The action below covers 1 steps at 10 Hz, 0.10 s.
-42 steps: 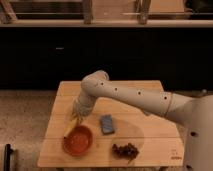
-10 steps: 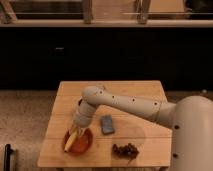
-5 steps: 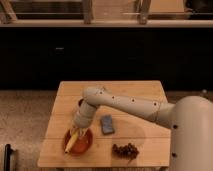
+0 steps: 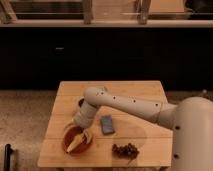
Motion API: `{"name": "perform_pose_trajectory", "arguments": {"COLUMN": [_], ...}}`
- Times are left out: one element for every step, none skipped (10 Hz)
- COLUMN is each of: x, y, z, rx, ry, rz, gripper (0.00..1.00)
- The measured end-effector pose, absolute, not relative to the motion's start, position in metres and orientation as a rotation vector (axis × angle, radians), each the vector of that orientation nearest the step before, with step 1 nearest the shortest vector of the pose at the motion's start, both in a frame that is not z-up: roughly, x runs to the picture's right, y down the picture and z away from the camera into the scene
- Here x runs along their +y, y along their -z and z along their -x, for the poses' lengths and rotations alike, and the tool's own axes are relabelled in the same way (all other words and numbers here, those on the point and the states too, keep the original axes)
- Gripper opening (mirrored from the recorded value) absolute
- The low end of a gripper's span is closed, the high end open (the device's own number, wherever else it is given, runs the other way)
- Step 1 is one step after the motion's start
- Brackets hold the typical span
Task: Place banana in red bowl
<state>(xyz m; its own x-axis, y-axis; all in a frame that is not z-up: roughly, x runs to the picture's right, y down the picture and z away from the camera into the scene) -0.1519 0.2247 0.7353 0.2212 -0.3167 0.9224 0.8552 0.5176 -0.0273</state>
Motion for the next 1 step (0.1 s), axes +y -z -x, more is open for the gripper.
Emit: {"name": "perform_pose_trajectory", "arguments": {"x": [0.2216], "y": [-0.7329], "z": [0.1491], "rx": [-1.054], "ry": [0.885], "rz": [0.602], "gripper": [0.80]}}
